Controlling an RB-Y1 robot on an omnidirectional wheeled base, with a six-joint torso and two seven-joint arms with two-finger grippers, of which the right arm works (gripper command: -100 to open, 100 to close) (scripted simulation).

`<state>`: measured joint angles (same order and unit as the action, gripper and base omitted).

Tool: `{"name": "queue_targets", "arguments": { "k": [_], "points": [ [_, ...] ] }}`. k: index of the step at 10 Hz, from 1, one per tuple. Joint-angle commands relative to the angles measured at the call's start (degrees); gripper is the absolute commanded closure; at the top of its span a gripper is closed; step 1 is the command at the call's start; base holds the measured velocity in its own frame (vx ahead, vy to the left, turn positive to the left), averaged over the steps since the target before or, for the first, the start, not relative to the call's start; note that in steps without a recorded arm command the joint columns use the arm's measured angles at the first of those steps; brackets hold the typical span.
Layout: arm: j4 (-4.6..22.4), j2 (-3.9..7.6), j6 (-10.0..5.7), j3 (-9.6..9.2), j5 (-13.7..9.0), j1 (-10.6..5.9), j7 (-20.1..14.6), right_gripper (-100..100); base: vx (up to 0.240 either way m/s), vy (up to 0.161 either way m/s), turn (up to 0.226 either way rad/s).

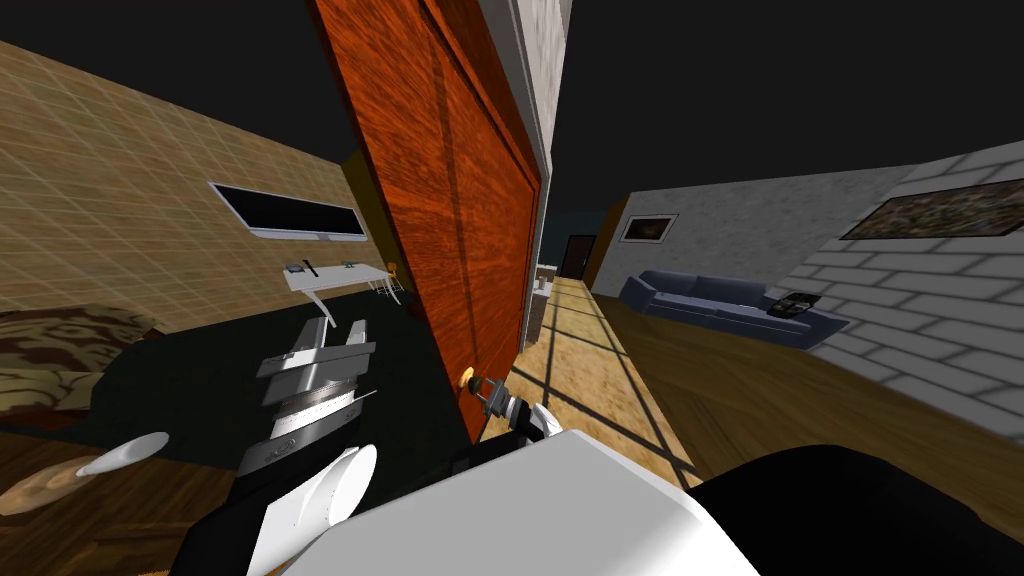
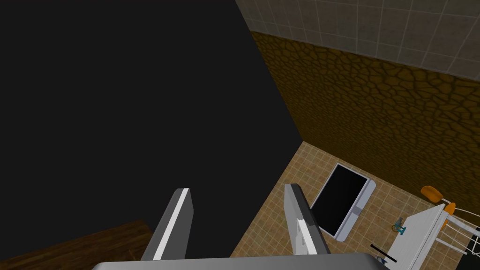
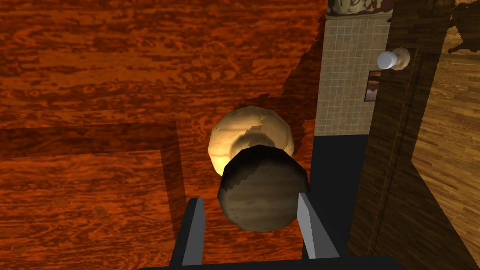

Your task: Push the door open

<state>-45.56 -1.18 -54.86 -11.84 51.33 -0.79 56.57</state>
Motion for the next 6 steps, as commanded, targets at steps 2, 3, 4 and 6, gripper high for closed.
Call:
{"name": "queue_targets", "arguments": {
  "k": [2,3,4,6],
  "points": [
    [-0.01,0.06,0.01,0.01,0.01,0.02,-0.03,100,-0.018,-0.024,0.002],
    [-0.01,0.06,0.01,0.01,0.01,0.02,-0.03,100,-0.01,-0.014,0.0],
    [-0.01,0.06,0.01,0.01,0.01,0.02,-0.03,100,-0.004,-0.005,0.0],
    [-0.17,1.71,0.0,0.1,-0.11,0.05,-0.13,-100,-0.026,-0.016,-0.017]
  ]
}}
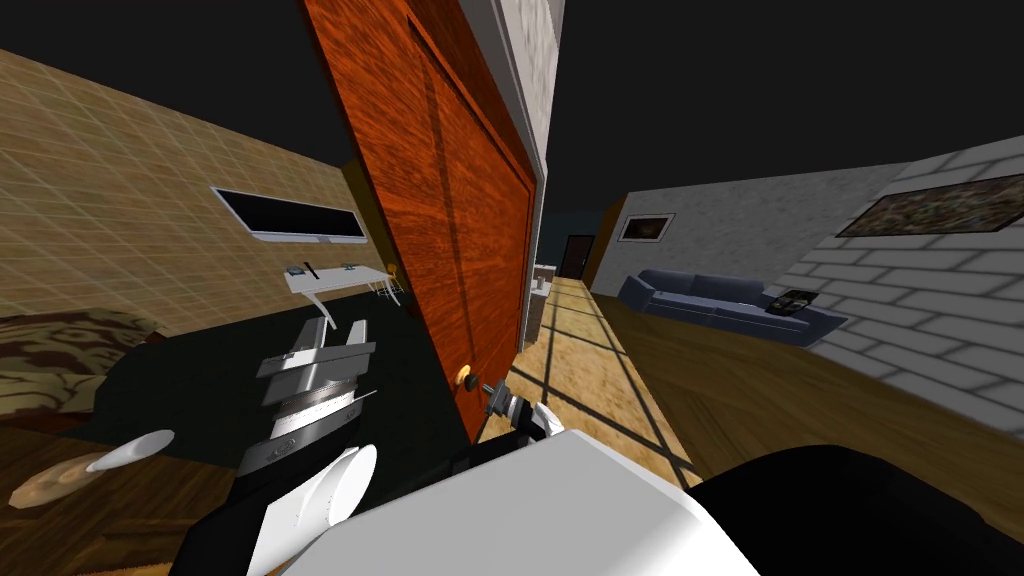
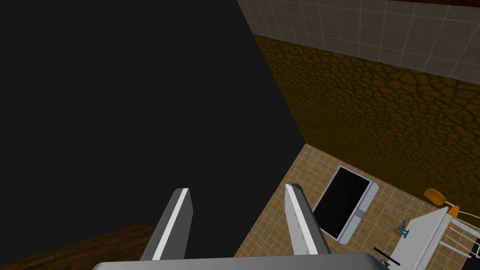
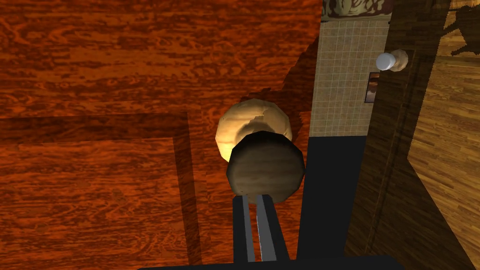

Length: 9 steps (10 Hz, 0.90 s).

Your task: Push the door open

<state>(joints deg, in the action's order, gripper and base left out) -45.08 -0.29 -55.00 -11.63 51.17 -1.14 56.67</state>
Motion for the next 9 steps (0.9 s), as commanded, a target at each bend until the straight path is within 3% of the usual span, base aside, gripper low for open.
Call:
{"name": "queue_targets", "arguments": {
  "k": [1,3,4,5,6,9],
  "points": [
    [-0.8,1.64,0.13,-0.02,-0.04,0.42,-0.32,-100,-0.117,-0.066,-0.053],
    [-1.14,1.71,0.1,0.17,-0.28,0.46,-0.54,-100,-0.163,-0.103,-0.049],
    [-1.35,0.47,0.09,0.29,-0.43,0.48,-0.67,-100,-0.158,-0.105,-0.063],
    [-0.94,0.91,0.04,0.27,-0.37,0.41,-0.39,-100,-0.068,-0.047,-0.006],
    [-0.92,2.23,0.53,0.31,-0.57,-0.01,-0.33,-100,0.046,0.103,0.05],
    [-0.92,2.39,1.19,0.34,-0.78,-0.54,-0.32,-100,0.108,0.156,0.018]
  ]
}}
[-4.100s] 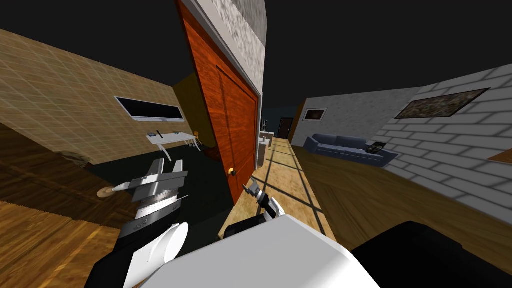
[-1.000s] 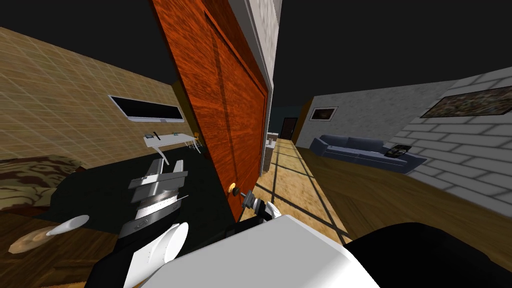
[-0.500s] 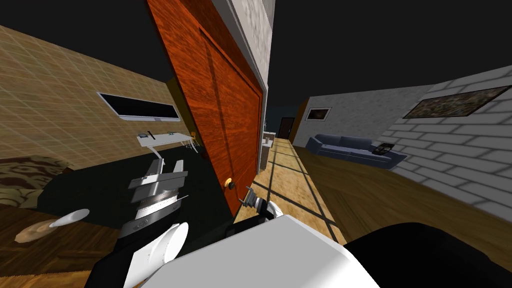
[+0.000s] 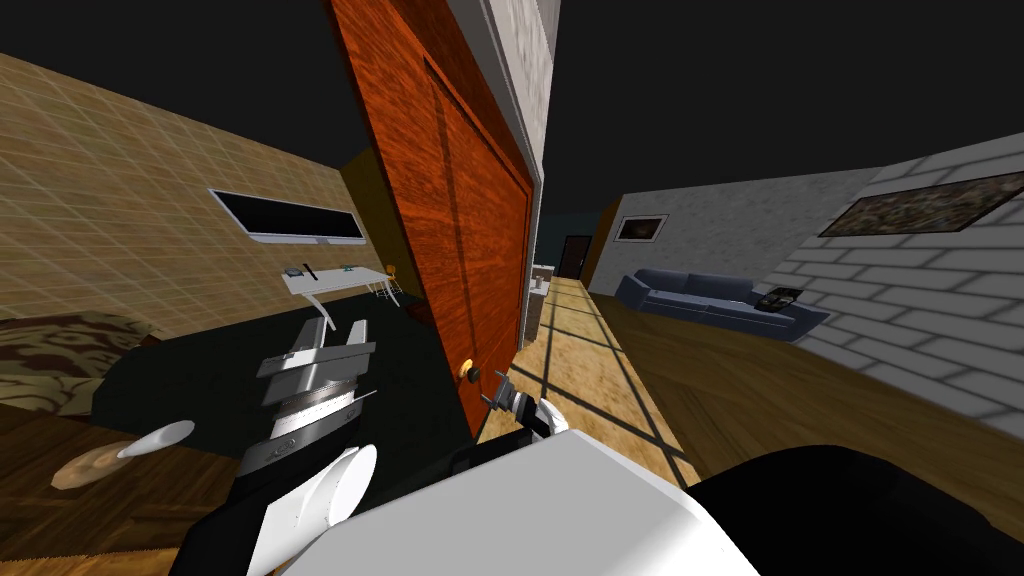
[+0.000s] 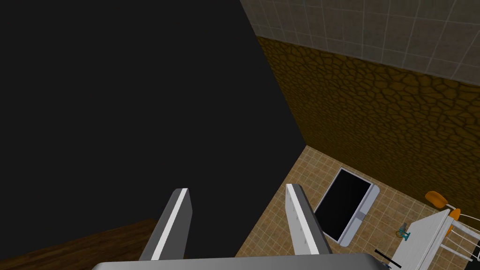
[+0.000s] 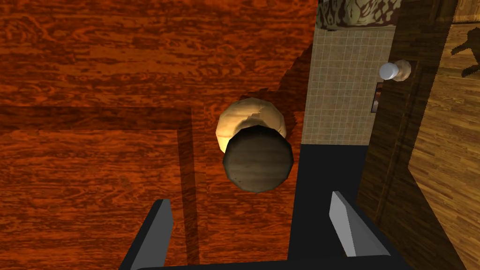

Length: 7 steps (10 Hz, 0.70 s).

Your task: Push the door open

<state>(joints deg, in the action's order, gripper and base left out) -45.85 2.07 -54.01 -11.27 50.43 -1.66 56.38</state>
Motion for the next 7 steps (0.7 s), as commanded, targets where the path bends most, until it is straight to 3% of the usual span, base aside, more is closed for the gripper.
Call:
{"name": "queue_targets", "arguments": {
  "k": [1,3,4,5,7],
  "points": [
    [-0.15,-0.42,0.53,-0.01,-0.15,-0.29,-0.02,-100,0.151,0.174,0.033],
    [-0.15,-1.97,1.04,0.01,-0.32,-0.71,-0.01,-100,0.126,0.164,0.024],
    [-0.53,-1.51,1.02,-0.1,-0.19,-0.3,-0.11,-100,0.048,0.061,-0.001],
    [-0.53,-1.51,1.02,-0.1,-0.19,-0.3,-0.11,100,-0.008,-0.002,0.011],
    [-0.53,-1.51,1.02,-0.1,-0.19,-0.3,-0.11,100,-0.02,-0.017,0.007]
  ]
}}
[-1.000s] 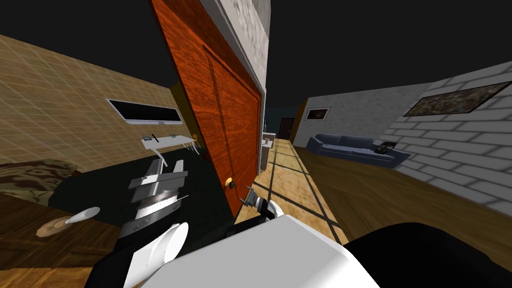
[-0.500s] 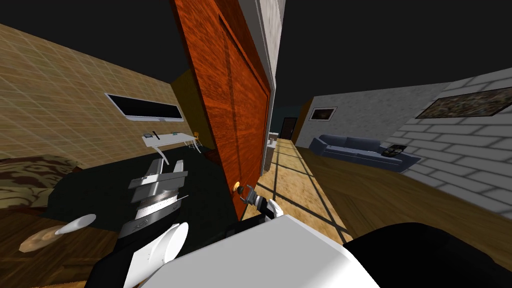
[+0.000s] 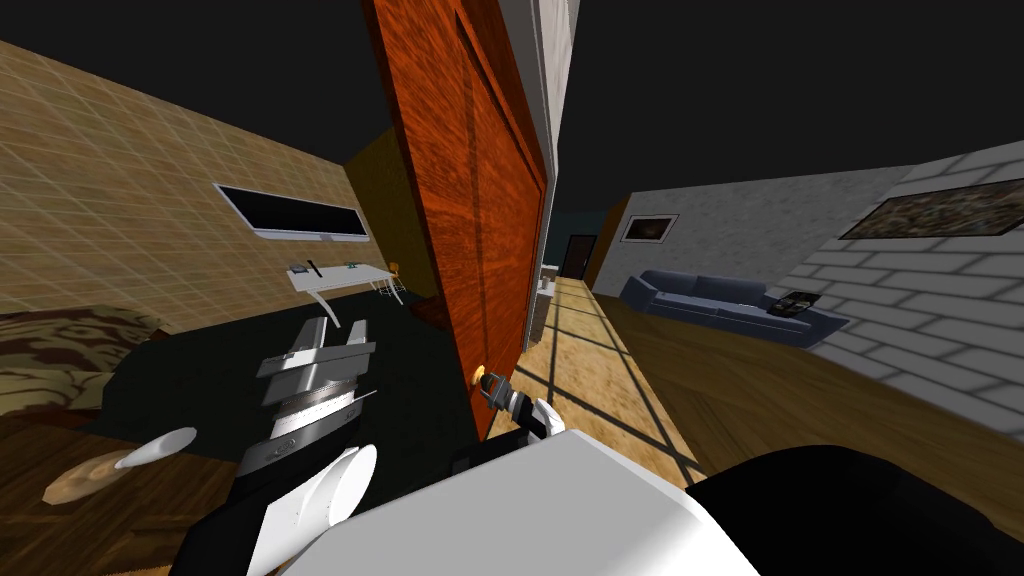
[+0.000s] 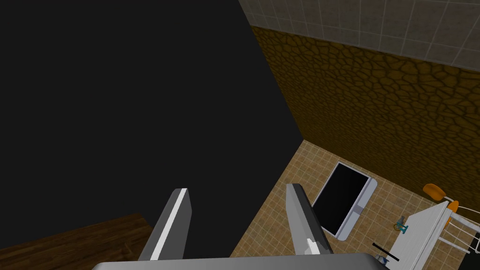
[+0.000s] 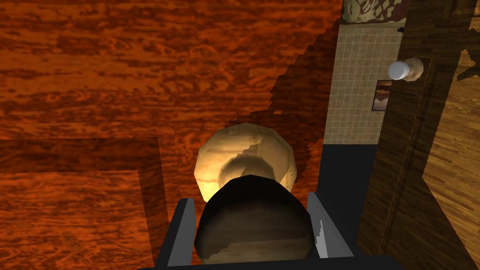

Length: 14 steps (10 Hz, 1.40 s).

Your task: Push the door open

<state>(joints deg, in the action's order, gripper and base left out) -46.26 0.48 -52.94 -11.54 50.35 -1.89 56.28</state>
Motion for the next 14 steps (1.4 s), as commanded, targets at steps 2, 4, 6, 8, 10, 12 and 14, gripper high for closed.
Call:
{"name": "queue_targets", "arguments": {
  "k": [2,4,6,8,10,12,14],
  "points": [
    [-0.13,0.09,-0.05,0.17,-0.11,-0.06,-0.01,100,-0.006,-0.011,-0.003],
    [0.19,0.25,0.08,-0.24,-0.46,0.01,-2.03,100,0.003,0.006,-0.006],
    [0.28,0.39,0.13,-0.44,-0.88,-0.07,-3.74,100,0.012,0.025,-0.019],
    [0.45,0.62,0.22,-0.81,-1.69,-0.23,-6.98,100,0.015,0.026,-0.012],
    [0.64,0.85,0.32,-1.19,-2.53,-0.39,-10.12,100,0.02,0.037,-0.024],
    [0.74,0.98,0.38,-1.41,-2.99,-0.48,-12.3,100,0.014,0.022,-0.01],
    [0.87,1.12,0.45,-1.69,-3.6,-0.6,-14.46,100,0.016,0.028,-0.015]
  ]
}}
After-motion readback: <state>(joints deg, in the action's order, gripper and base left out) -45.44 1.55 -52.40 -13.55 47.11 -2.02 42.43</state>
